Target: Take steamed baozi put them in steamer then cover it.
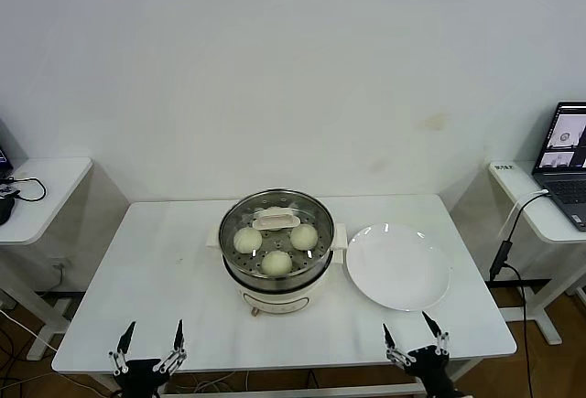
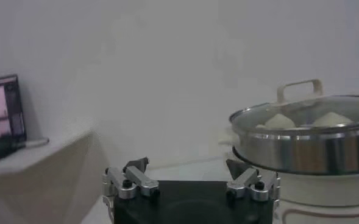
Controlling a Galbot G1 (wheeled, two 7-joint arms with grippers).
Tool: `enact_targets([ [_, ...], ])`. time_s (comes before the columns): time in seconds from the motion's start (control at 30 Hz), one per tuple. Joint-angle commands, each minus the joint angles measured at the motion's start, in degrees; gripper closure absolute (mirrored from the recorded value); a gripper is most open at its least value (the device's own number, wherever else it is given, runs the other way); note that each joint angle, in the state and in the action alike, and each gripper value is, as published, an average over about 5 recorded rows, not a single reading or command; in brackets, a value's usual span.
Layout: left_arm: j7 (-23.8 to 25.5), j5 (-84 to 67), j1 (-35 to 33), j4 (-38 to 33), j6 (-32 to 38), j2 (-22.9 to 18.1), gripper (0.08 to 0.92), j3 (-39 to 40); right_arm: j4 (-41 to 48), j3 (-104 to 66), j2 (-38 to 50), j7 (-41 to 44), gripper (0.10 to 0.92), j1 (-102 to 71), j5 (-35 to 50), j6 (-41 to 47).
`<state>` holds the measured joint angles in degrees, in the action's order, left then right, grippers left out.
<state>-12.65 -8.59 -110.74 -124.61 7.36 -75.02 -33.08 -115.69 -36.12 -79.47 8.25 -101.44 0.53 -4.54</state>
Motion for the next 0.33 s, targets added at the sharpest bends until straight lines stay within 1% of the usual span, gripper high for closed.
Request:
enact_targets([
  [0.03,-0.3,-3.1,-2.7,0.7,2.4,-1.3,0.177,1.0,-2.7,3.5,2.0,-2.5,0.203,-0.9,3.5,4.3],
  [0.17,-0.4,-2.7,-3.1,0.5,2.3,-1.9,0.177,1.9,-2.5,4.5,2.4,-3.0,0.202,-1.4,4.7,2.6],
  [0.33,-0.5,-2.6,-3.1,0.6,2.3,-2.1,0.177,2.2,-2.6,5.3,2.7,-3.6,0.203,-1.6,6.6,2.6],
])
